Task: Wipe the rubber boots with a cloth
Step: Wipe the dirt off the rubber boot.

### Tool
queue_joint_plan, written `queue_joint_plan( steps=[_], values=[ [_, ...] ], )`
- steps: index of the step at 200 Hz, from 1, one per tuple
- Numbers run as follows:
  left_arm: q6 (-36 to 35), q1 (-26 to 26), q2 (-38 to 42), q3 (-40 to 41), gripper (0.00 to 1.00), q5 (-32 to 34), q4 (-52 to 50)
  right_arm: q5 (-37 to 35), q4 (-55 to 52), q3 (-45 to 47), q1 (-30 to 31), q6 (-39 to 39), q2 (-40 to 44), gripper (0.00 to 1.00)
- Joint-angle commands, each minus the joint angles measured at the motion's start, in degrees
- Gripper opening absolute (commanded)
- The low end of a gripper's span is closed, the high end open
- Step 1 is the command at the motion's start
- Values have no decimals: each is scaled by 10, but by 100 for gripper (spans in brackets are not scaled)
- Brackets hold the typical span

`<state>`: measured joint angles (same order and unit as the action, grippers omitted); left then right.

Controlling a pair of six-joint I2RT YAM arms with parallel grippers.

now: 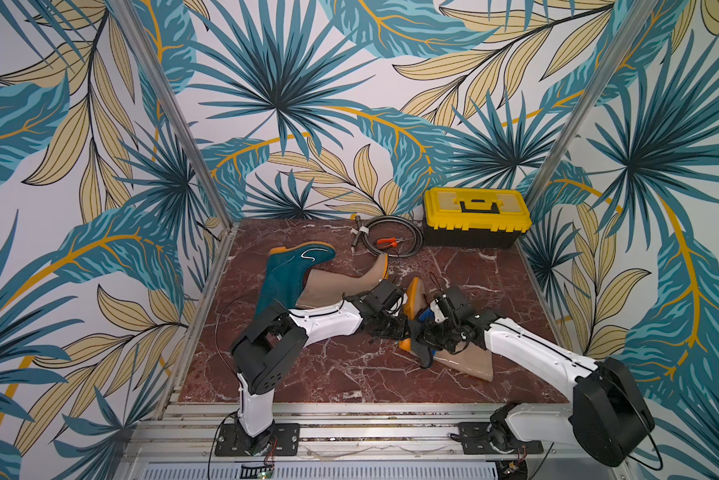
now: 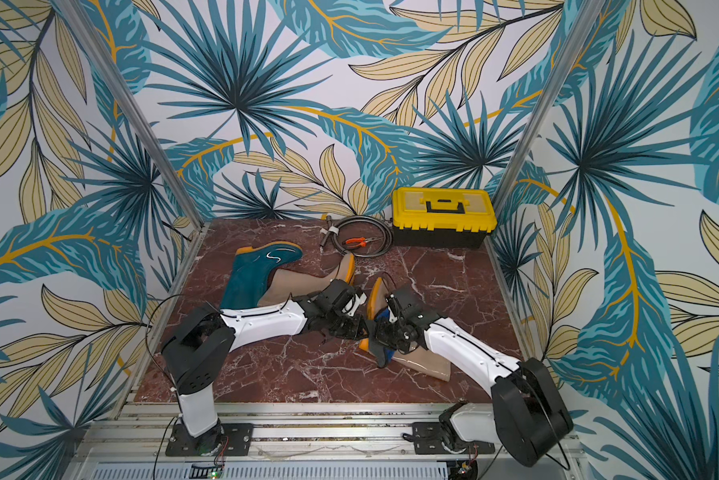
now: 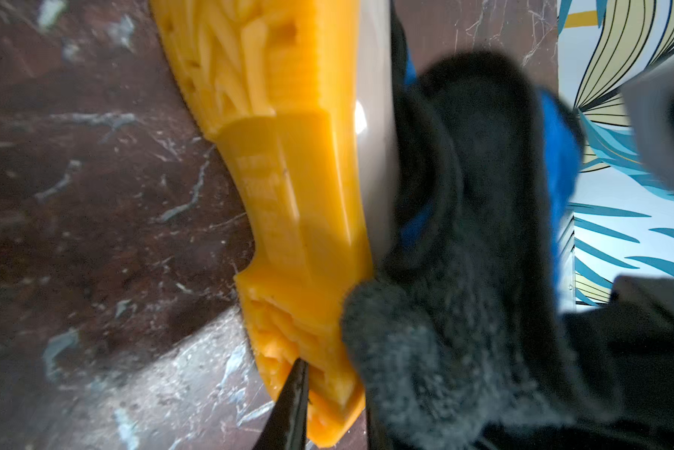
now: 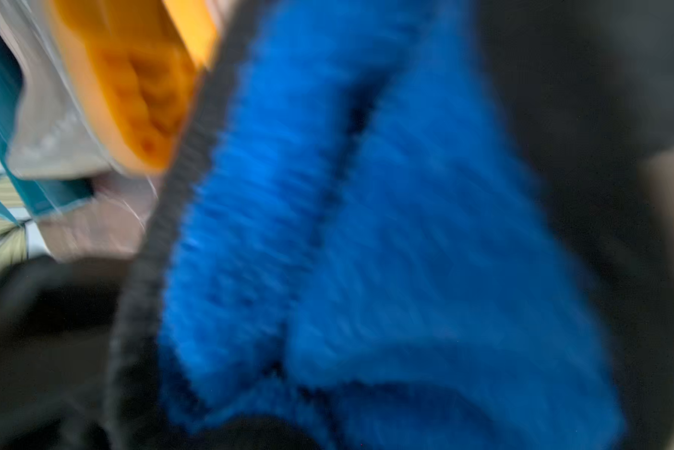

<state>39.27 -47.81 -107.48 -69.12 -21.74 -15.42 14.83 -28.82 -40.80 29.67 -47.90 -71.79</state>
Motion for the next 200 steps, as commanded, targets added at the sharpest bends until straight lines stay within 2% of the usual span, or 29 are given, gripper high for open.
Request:
queue_joint_plan(
  steps=[1,21,58,85,100,114,130,174,187,200],
  values=[
    [5,7,-33,-1,6,54,22,-2,-46,28,14,-32,23,0],
    [5,8,-30,-1,6,51,22,-55,-89,-47,3,26,1,0],
    [5,8,-15,14,6,54,22,-59,-118,-251,-78,118,-145,0],
    [8,8,-17,16,6,52,22,-34,-123,-386,-107,129,-267,0],
    [7,8,-16,16,5,50,22,-4,-133,-424,-106,118,-306,0],
    [7,8,-12,19,6,53,22,23,-101,-388,-99,102,-293,0],
    [5,11,-11,21,6,52,22,17,-86,-318,-87,94,-253,0],
    [1,19,-20,16,6,46,22,11,-43,-58,-24,7,-95,0],
    [0,20,-23,14,6,46,22,13,-35,-18,-7,-23,-64,0],
    [0,20,-26,10,6,45,22,4,-33,-11,-6,-22,-46,0]
  ],
)
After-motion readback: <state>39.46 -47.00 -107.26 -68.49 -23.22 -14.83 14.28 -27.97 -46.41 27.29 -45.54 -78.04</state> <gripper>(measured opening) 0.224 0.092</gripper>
